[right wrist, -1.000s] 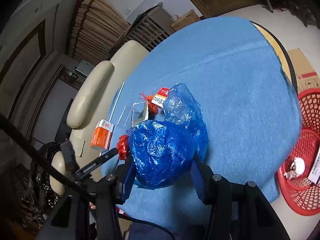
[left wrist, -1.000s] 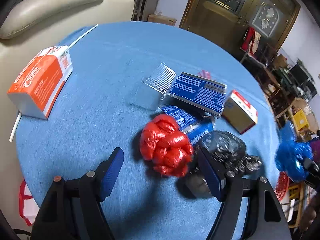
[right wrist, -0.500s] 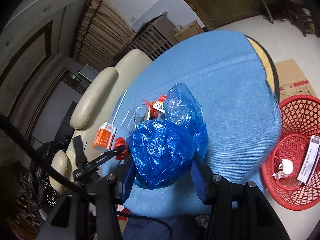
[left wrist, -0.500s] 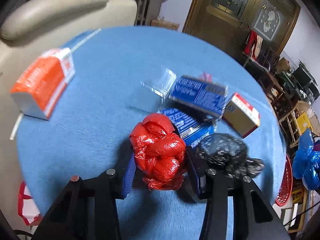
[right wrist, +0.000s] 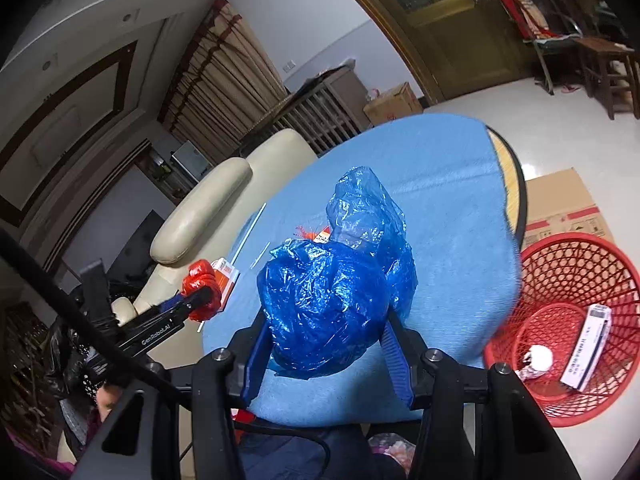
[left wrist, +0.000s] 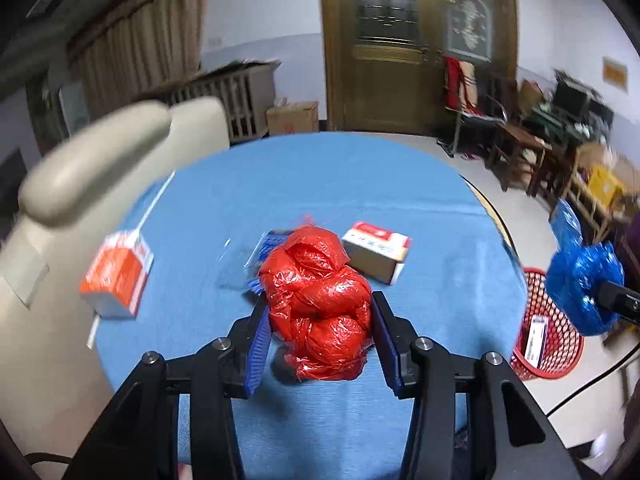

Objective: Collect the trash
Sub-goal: 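Carry both bags over the red wastebasket and release them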

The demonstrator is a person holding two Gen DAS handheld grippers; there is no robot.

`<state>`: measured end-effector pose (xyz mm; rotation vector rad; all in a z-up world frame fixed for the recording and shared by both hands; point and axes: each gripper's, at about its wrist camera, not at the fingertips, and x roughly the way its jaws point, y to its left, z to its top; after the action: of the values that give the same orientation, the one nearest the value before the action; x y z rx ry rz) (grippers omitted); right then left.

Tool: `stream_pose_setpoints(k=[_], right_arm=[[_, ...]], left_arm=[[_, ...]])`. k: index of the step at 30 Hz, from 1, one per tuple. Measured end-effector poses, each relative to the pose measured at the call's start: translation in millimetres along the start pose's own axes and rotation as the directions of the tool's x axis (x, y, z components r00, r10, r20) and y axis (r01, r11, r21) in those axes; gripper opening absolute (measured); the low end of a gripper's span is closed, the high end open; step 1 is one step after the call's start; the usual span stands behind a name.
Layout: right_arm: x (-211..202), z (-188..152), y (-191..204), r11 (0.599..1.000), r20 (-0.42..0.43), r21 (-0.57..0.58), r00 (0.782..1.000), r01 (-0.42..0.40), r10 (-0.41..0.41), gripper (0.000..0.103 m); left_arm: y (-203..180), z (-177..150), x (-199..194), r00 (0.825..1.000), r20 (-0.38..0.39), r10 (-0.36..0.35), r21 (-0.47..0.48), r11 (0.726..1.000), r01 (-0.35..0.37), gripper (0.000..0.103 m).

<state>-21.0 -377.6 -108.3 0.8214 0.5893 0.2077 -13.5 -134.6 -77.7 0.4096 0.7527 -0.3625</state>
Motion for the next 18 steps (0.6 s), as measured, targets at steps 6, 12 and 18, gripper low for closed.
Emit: stream_pose_setpoints(k=[6, 12, 18], right_arm=[[-26.6, -8.1, -7.5, 1.0, 0.039, -0.013, 0.999, 0.028, -0.027, 0.054], [-48.8, -15.2, -23.3, 0.999, 0.076, 0.011, 0.996, 0.037, -0.037, 0.054], [-61.8, -20.1, -41.5, 0.998, 0.094, 0.05, 0.995, 0.037, -0.042, 0.054]], left_arm=[[-41.0, 7.9, -21.9, 1.0, 0.017, 0.015, 0.075, 0.997, -0.016, 0.049], [-78.0, 11.3, -30.6, 0.999, 0.043, 0.02, 0.159, 0.987, -0.027, 0.049], [-107.6, 11.8, -32.2, 0.999, 0.048, 0.01, 0.219, 0.975, -0.02, 0.049]])
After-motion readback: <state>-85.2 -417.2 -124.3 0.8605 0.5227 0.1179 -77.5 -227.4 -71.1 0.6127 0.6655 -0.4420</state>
